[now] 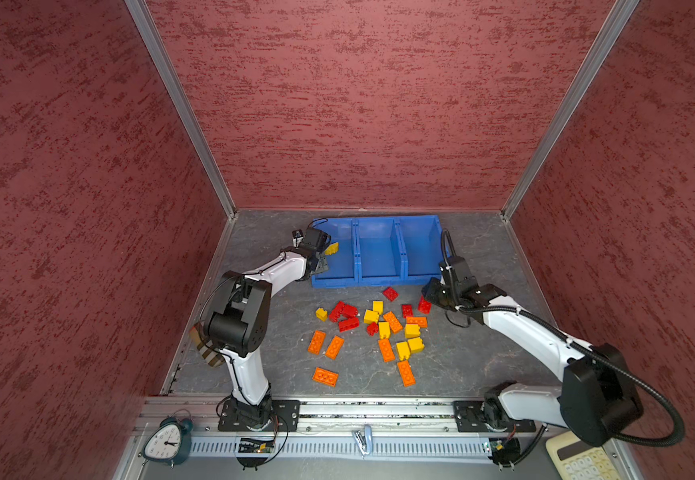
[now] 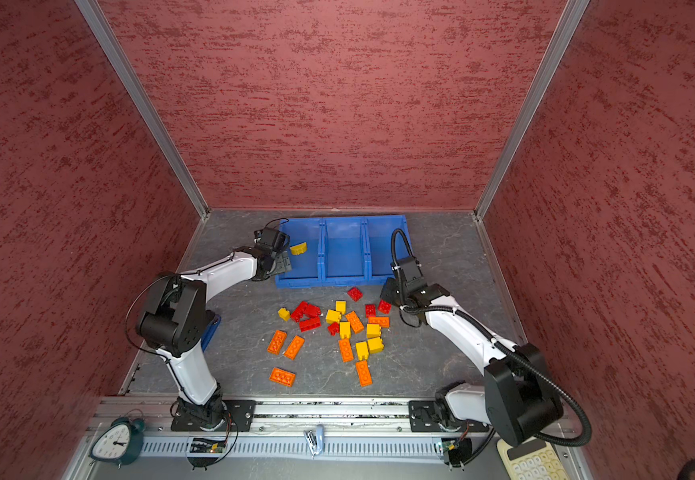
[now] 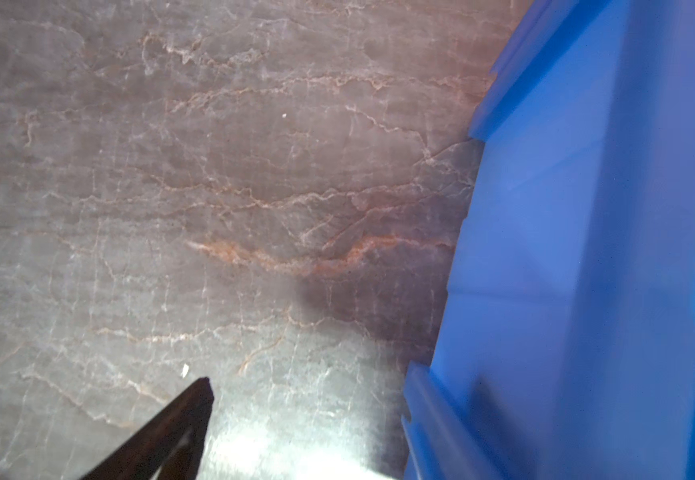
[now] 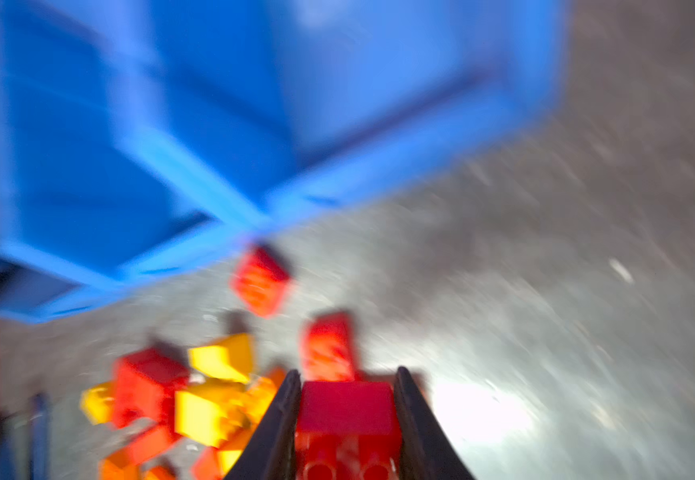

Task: Sort the legos into containers by color
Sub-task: 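Carry the red brick over the middle compartment and release it, then lower the right gripper into the pile and grasp an orange brick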

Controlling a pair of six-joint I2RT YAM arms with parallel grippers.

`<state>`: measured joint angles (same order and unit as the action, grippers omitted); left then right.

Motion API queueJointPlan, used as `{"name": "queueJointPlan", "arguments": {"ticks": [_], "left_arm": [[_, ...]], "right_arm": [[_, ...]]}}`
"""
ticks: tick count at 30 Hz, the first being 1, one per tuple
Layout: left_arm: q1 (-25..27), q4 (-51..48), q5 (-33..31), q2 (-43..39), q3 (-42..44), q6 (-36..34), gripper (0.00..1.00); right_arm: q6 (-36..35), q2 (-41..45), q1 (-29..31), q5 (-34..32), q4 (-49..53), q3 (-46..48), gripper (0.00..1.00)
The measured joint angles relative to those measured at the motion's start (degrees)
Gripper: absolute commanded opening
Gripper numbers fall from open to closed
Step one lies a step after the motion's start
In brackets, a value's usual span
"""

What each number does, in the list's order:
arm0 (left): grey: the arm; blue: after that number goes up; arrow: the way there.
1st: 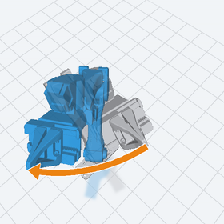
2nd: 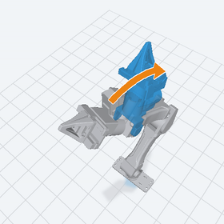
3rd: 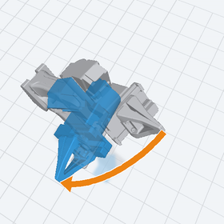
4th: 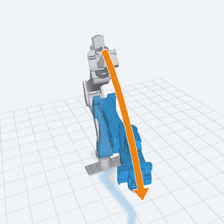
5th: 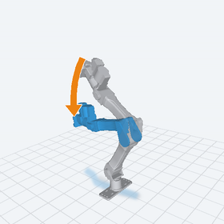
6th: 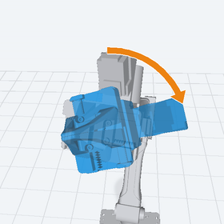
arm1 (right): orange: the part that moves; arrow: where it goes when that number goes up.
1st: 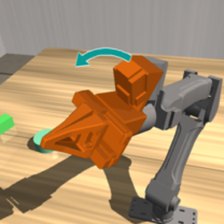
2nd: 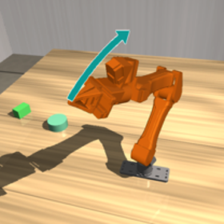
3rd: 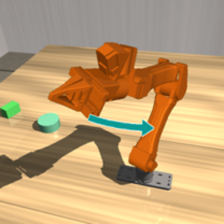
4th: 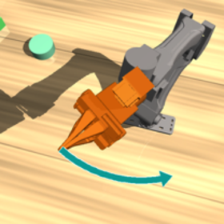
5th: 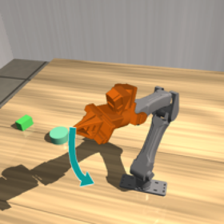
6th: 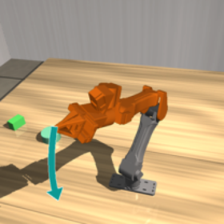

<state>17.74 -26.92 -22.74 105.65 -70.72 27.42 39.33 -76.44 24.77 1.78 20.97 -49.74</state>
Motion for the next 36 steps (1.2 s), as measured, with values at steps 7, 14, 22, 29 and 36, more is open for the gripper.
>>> {"name": "queueJointPlan", "arguments": {"ticks": [7, 14, 22, 29, 36], "left_arm": [[-1.6, 2.2, 0.2, 2.8, -2.5, -1.4, 0.99], [-2.2, 2.5, 1.7, 4.6, -5.1, -2.4, 0.99], [0.3, 1.8, 2.9, 1.6, -2.7, -1.3, 0.99], [2.5, -0.6, 3.0, -4.9, 1.0, 0.2, 0.99], [6.9, -1.8, 1.9, -15.3, 7.0, 3.1, 0.99]], "right_arm": [[-7.9, -15.0, 1.5, 0.5, -11.0, -14.0, 0.27], [-13.8, -29.3, 2.7, -0.5, -12.3, -28.0, 0.3], [-16.7, -34.8, 3.2, -0.9, -11.7, -35.8, 0.67], [-19.0, -31.3, 3.3, -1.2, -12.3, -31.7, 0.99], [-18.3, -11.4, 3.3, -2.7, -14.7, -9.9, 0.99]]}}
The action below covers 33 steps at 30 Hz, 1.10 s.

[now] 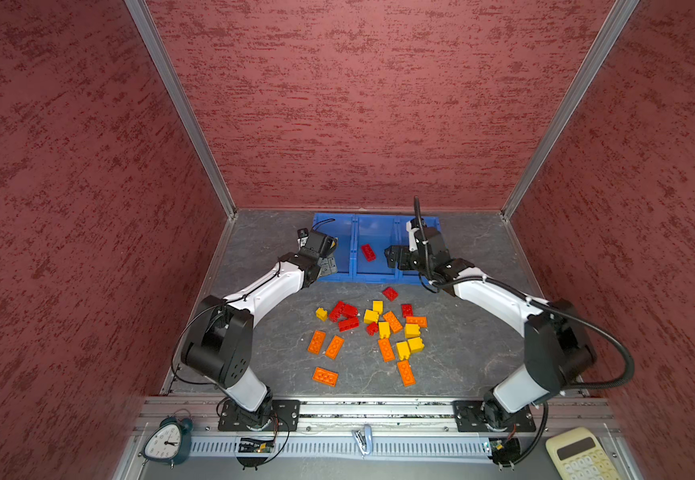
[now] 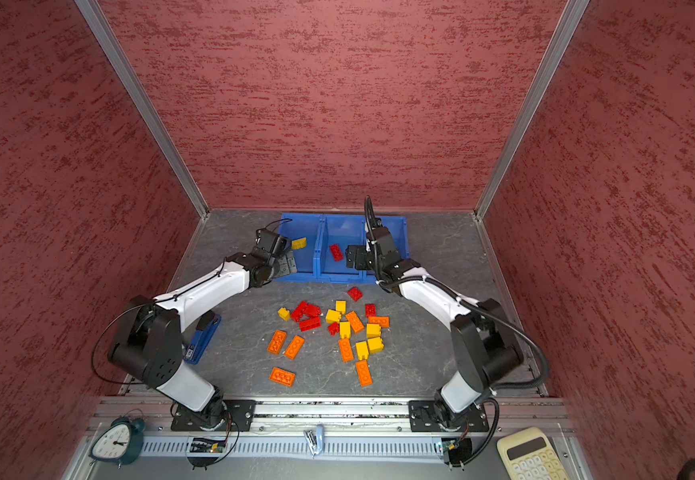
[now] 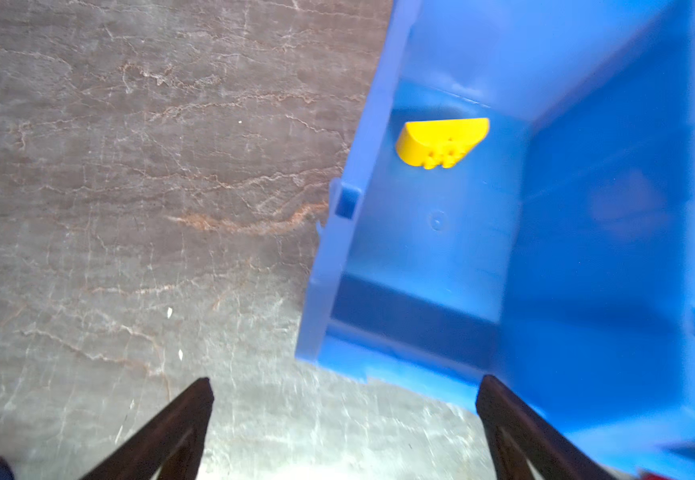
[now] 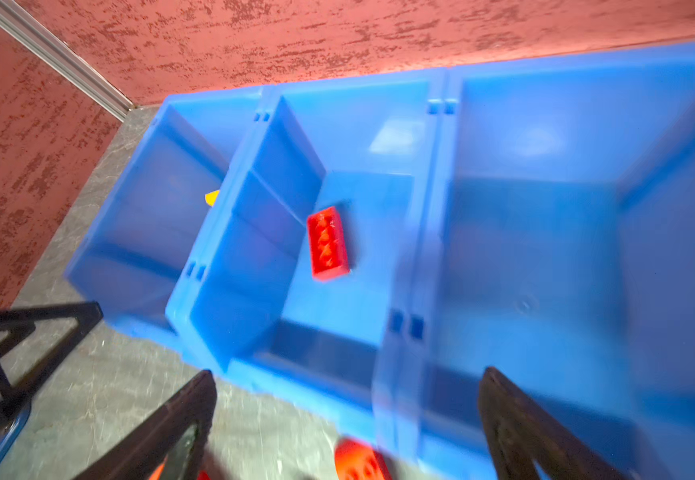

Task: Sort the legos into containers by color
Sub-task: 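Lower the right gripper into the pile and grasp an orange brick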

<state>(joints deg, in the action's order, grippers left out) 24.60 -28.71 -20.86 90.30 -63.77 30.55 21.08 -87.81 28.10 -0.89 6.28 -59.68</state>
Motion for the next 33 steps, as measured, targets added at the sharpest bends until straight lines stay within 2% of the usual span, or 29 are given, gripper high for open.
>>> {"name": "queueJointPlan", "arguments": {"ticks": [1, 4, 5, 11, 15, 21, 28, 33], "left_arm": [[0.4, 0.0, -0.1, -1.0, 0.8, 0.4, 0.99], [1.6, 0.0, -0.1, -2.9, 2.5, 1.7, 0.99], [2.0, 0.0, -0.1, -3.0, 2.8, 2.1, 0.99], [4.1, -0.1, -0.3, -2.9, 3.0, 3.3, 0.99], [4.3, -0.1, -0.5, -2.0, 3.0, 3.6, 1.0], [4.3, -0.2, -0.9, -1.3, 3.0, 3.7, 1.0], [4.3, -0.4, -1.3, -1.3, 3.0, 3.7, 0.99], [4.3, -0.4, -1.4, -1.3, 3.0, 3.7, 0.99]], "right_arm": [[0.0, 1.8, 0.0, 0.2, 0.0, 1.8, 0.99], [-1.6, 5.2, 0.0, 3.8, 0.7, 6.6, 0.79], [-2.2, 5.5, 0.0, 5.4, 1.9, 7.6, 0.76], [-4.9, 3.5, 1.6, 11.1, 12.3, 9.6, 0.69], [-6.1, 2.2, 5.0, 13.1, 16.3, 10.2, 0.61], [-7.0, -1.7, 8.2, 12.7, 17.5, 9.5, 0.52], [-8.0, -6.8, 10.4, 11.5, 18.1, 7.3, 0.5], [-8.3, -8.6, 12.2, 6.9, 19.4, 5.6, 0.38]]}}
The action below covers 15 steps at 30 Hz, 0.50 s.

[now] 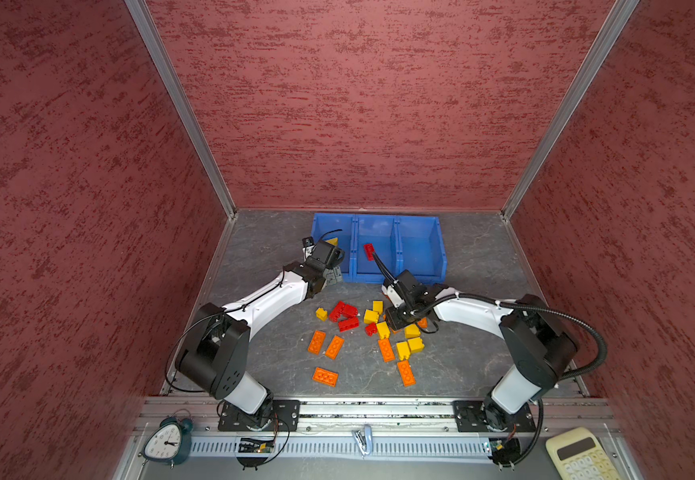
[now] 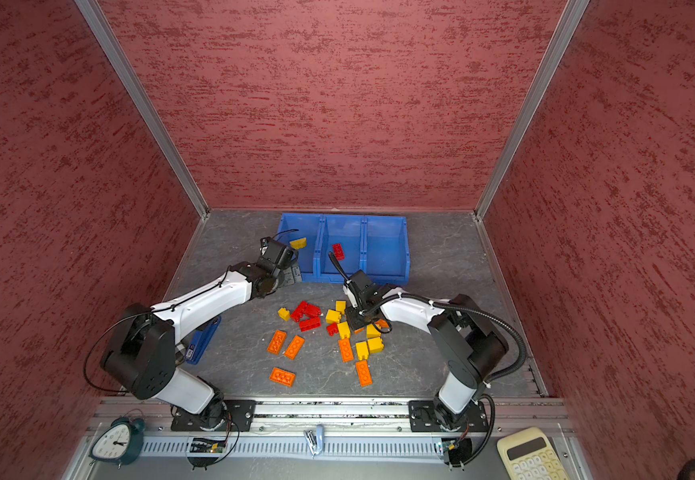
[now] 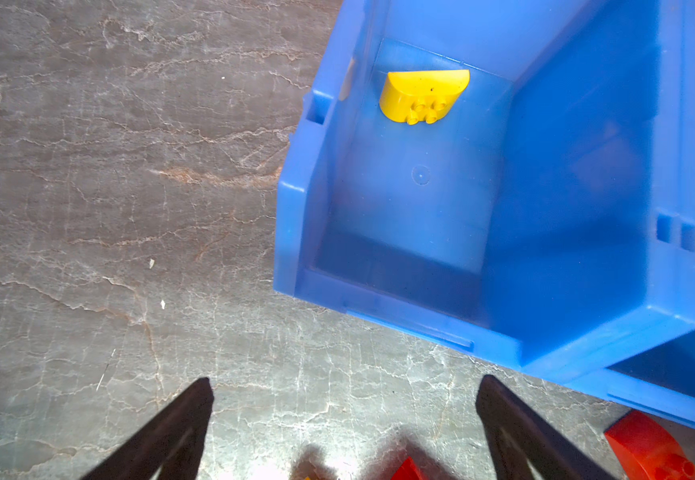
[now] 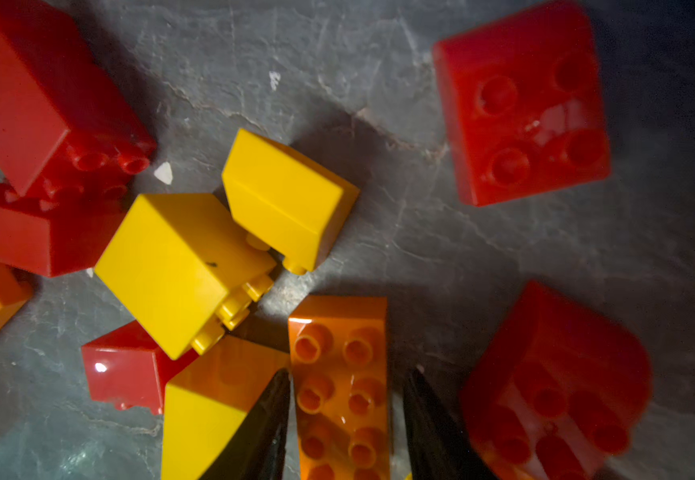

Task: Sort the legos into containers by color
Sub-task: 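Lower the right gripper into the pile and grasp an orange brick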

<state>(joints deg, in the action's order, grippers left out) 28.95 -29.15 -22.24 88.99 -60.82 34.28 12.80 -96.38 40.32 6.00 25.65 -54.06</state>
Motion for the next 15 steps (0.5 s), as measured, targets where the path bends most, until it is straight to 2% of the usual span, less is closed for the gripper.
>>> {"name": "queueJointPlan", "arguments": {"ticks": [4, 9, 12, 15], "left_arm": [[0.0, 0.0, 0.0, 0.3, 0.0, 0.0, 0.99], [0.2, 0.0, 0.2, 0.5, 0.0, -0.1, 0.99], [0.3, 0.0, 0.9, 0.5, 0.0, -0.7, 0.99], [0.3, 0.3, 2.2, 0.5, 0.0, -1.9, 0.99]], "right_arm": [[-0.3, -0.2, 0.5, -4.7, 1.3, -0.7, 0.3], [-1.1, 3.5, 0.1, -8.4, 1.9, -0.9, 0.28], [-0.7, 9.0, -1.9, -9.4, -0.6, -1.1, 0.28], [1.6, 13.4, -6.8, -10.8, -7.1, -1.4, 0.28]]}}
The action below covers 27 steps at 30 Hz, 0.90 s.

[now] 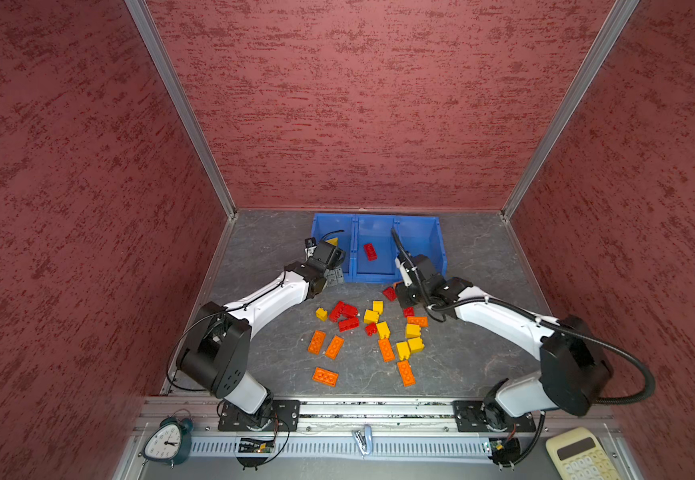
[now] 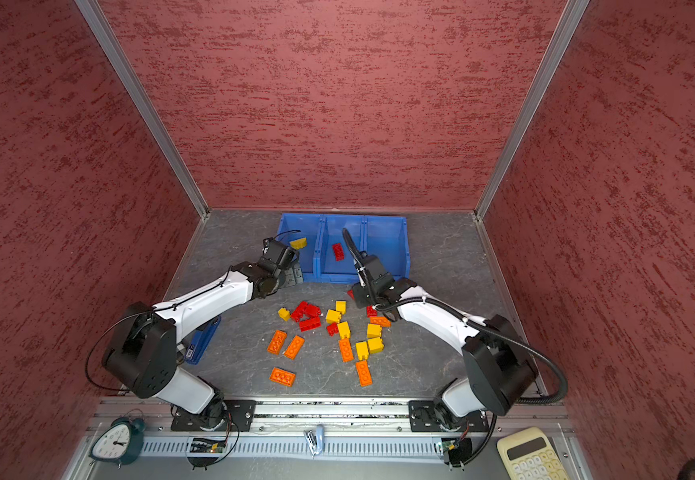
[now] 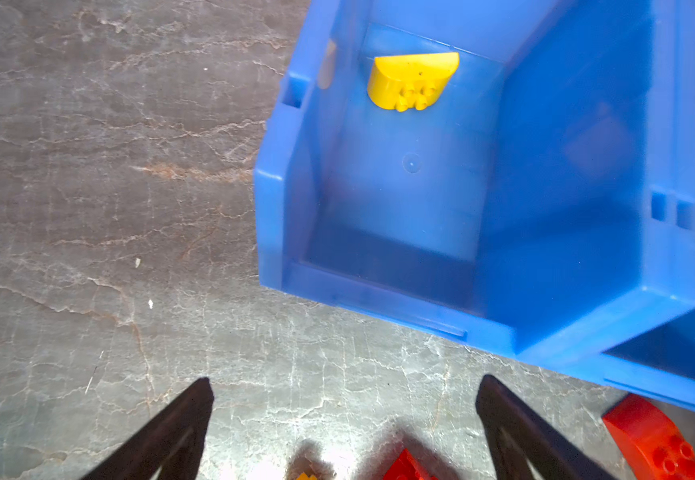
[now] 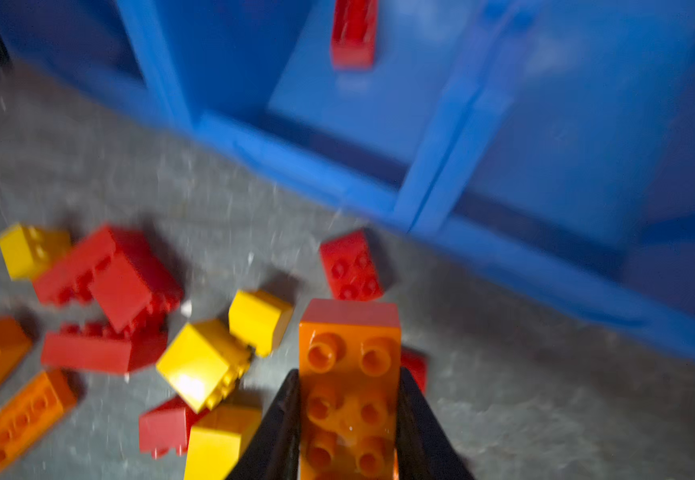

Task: Sort the legos into containers by color
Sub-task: 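Lower the right gripper into the pile and grasp an orange brick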

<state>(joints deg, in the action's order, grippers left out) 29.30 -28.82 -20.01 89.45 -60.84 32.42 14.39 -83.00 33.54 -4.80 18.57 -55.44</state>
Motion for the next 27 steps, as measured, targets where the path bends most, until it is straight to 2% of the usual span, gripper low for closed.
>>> {"name": "queueJointPlan", "arguments": {"ticks": [3, 6, 12, 18, 19, 20, 21, 27], "left_arm": [[0.3, 0.7, 1.4, 0.0, 0.0, -1.8, 0.99], [0.9, 1.6, 3.3, 0.0, 0.0, -5.1, 1.0], [1.8, 1.8, 7.7, -0.1, 0.2, -13.1, 0.93], [2.1, -0.4, 11.8, -0.1, 0.4, -18.8, 0.78], [2.1, -0.8, 12.3, -0.1, 0.5, -19.2, 0.77], [2.1, -1.3, 13.0, -0.1, 0.7, -19.5, 0.76], [2.1, -1.7, 13.8, -0.1, 0.9, -20.0, 0.75], [2.2, -5.9, 17.8, 0.5, 1.3, -22.1, 0.6]], "right_arm": [[3.7, 0.4, -6.5, -1.1, -7.0, -0.9, 0.29], [6.5, -5.0, -11.2, -2.6, -9.8, -5.5, 0.29], [8.4, -19.0, -14.4, -5.4, -9.9, -16.8, 0.34], [9.0, -24.3, -15.0, -4.3, -7.9, -21.0, 0.58], [9.0, -24.1, -15.0, -4.1, -7.6, -21.0, 0.68], [8.9, -23.7, -15.0, -3.8, -7.5, -21.0, 0.89], [8.9, -23.2, -15.0, -3.5, -7.0, -20.9, 0.99], [8.6, -13.7, -15.0, -3.8, -7.3, -15.2, 0.99]]}}
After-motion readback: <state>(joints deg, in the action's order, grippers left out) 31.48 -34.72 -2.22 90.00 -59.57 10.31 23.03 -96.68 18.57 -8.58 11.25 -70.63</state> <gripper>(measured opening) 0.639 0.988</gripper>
